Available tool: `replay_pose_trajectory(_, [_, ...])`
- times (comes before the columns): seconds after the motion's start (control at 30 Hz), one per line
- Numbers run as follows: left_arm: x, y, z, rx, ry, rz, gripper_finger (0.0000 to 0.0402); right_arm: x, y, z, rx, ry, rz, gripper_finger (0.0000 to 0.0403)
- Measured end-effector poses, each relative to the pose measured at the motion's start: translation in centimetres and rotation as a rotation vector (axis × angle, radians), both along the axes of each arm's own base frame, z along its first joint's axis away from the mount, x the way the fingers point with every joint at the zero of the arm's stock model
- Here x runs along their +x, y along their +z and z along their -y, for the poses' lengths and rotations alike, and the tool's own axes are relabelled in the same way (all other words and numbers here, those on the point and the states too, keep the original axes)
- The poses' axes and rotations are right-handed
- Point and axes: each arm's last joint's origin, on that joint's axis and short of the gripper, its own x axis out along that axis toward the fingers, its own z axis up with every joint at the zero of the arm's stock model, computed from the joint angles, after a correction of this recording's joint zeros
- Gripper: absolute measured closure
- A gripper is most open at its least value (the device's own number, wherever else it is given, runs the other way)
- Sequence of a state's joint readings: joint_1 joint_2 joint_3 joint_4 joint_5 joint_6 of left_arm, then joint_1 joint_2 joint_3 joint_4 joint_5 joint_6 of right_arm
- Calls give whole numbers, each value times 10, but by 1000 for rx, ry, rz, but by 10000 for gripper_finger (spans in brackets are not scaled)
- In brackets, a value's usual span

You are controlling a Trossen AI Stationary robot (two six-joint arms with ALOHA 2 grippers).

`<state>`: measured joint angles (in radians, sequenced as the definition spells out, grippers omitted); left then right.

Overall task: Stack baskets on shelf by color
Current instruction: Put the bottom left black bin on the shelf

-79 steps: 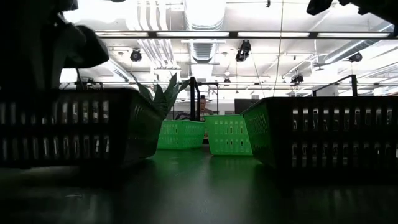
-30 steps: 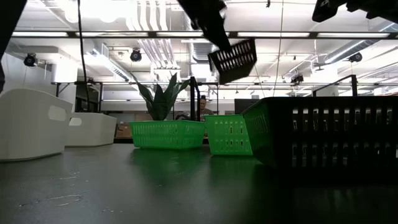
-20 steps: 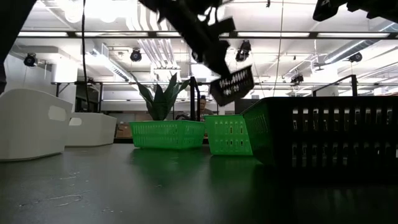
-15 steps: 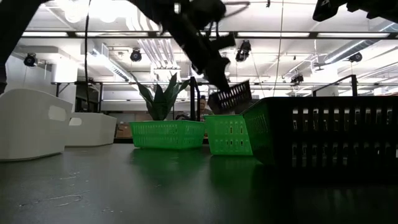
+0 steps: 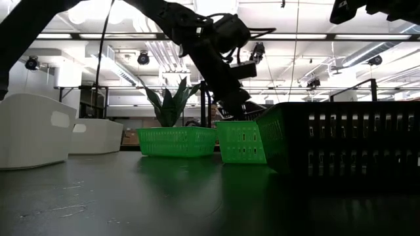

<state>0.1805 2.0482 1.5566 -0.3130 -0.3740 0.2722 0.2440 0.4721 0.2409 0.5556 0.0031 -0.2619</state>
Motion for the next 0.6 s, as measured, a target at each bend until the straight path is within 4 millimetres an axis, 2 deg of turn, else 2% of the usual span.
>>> replay_pose_trajectory(0.3, [-3, 11, 1, -1, -1, 24, 364, 0, 0, 2, 9, -56, -3, 394])
replay_pose_trajectory(0.6, [-6, 20, 1, 5, -2, 33, 361, 1, -1, 4, 27, -139, -20, 394])
